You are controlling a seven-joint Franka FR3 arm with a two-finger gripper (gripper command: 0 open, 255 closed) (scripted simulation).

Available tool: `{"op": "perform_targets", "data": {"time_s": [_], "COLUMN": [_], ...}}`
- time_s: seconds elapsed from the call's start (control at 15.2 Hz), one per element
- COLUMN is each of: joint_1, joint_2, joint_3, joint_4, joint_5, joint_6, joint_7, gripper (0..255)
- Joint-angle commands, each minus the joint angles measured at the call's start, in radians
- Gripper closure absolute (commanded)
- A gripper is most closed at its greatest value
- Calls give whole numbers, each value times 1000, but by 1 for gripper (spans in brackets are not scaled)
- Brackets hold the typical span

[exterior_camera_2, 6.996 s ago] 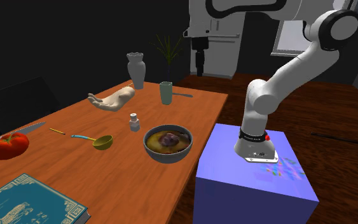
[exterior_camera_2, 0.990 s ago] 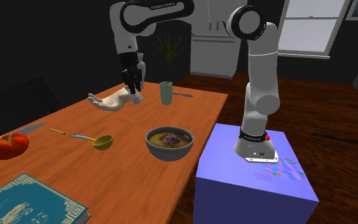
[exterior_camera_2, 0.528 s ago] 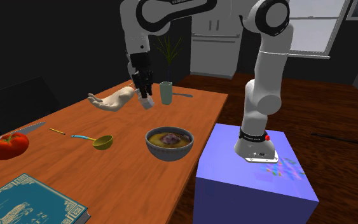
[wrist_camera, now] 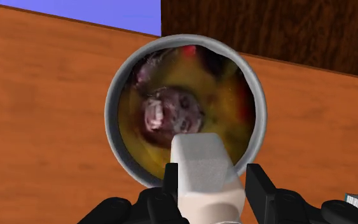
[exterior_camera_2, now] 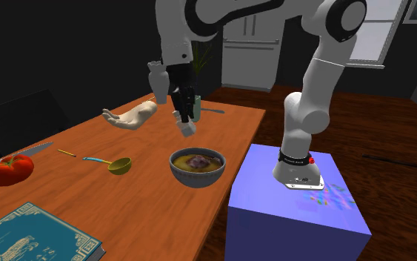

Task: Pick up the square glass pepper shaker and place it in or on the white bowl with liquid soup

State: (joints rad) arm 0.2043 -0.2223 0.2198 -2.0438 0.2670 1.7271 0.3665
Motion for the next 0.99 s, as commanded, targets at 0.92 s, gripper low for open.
{"op": "perform_targets", "data": {"time_s": [0.92], "joint_1": [44], "joint_2": [-76], "joint_3": [59], "joint_4": [-225], "joint_5": [54], "joint_6": [166], "joint_7": [37], "gripper": [255]}}
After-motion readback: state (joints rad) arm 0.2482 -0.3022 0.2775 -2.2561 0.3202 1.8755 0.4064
